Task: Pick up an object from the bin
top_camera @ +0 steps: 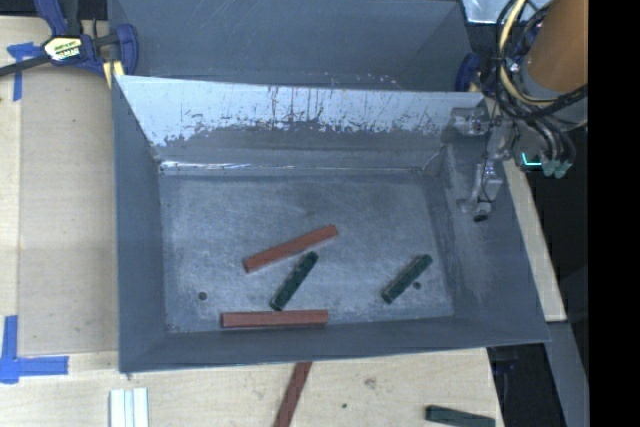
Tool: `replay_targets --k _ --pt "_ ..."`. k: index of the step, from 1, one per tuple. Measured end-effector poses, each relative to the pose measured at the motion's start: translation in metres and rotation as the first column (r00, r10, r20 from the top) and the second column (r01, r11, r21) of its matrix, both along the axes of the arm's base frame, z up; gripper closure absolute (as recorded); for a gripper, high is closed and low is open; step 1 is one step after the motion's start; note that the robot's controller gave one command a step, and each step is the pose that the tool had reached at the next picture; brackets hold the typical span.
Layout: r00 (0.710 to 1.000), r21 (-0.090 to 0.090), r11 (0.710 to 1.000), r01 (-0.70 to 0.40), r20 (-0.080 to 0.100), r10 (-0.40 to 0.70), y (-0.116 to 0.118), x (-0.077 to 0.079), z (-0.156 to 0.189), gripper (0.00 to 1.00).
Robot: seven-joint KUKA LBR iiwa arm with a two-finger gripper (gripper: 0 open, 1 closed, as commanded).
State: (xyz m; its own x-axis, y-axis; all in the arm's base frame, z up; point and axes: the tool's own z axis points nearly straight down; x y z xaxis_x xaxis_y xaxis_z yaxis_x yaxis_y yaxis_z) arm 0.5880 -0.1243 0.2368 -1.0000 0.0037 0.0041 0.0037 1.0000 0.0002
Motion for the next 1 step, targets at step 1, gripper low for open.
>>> replay_targets --k 1 --pt "1.0 -0.001 1.0 -0.002 0.008 0.002 0.0005 0.0015 0.0049 0.0"
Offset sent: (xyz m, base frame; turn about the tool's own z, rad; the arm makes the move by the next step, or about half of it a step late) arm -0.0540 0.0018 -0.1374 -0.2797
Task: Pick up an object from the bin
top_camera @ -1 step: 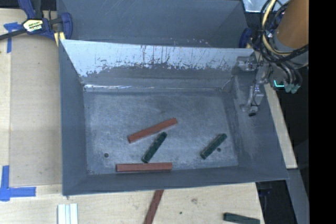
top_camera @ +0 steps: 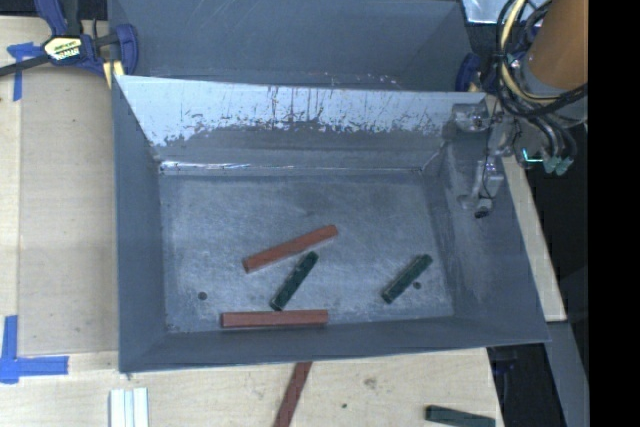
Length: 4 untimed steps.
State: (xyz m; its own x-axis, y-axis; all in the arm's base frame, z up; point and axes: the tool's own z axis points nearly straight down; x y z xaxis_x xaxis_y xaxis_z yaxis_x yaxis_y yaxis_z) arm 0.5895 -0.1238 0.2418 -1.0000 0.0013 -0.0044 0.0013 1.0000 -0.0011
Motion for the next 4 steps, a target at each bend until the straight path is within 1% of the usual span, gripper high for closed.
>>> replay_targets --k 1,2,3,4 --pt "0.996 -0.001 0.996 -0.085 0.003 0.085 0.001 -0.016 -0.042 0.0" --pt "0.99 -0.001 0.99 -0.143 0.002 0.143 0.002 -0.05 -0.108 0.0" --pt "0.997 0.0 0.997 -0.073 -0.001 0.073 -0.004 -0.07 -0.172 1.0" --pt "0.997 0.0 0.997 -0.073 -0.001 0.073 -0.004 -0.07 -0.172 1.0"
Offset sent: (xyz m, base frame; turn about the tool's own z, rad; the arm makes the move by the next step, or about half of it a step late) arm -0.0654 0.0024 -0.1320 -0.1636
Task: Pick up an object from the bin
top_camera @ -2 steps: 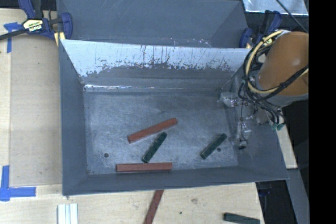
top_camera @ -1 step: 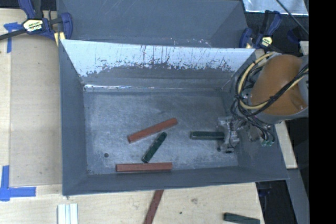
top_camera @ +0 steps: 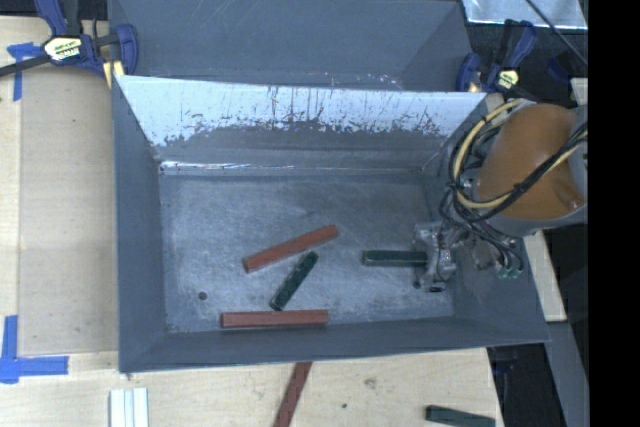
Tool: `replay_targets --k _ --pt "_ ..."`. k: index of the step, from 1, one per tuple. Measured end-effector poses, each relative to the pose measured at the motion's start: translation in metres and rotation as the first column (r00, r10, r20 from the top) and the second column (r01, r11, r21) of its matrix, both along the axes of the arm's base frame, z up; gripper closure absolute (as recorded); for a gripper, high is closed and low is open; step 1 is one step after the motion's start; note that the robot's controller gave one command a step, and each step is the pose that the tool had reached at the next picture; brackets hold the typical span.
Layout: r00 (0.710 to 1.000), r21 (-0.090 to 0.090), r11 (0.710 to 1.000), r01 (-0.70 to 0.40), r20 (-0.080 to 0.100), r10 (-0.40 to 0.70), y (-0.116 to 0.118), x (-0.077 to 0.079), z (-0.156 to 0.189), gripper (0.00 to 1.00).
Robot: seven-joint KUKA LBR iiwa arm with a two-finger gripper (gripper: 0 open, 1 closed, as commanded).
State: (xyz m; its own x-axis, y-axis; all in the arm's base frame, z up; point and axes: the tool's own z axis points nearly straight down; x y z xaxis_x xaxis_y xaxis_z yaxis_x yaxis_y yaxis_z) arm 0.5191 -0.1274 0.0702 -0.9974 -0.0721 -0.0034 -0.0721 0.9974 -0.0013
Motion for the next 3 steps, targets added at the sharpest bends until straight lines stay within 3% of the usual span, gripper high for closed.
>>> replay_targets --k 1,2,3 --pt "1.0 0.0 1.0 0.003 0.001 -0.003 0.016 0.022 0.064 1.0" --pt "1.0 0.0 1.0 0.008 0.004 -0.008 0.027 0.013 0.094 1.0" --pt "1.0 0.001 1.0 0.012 -0.005 -0.012 0.019 0.023 0.148 1.0"
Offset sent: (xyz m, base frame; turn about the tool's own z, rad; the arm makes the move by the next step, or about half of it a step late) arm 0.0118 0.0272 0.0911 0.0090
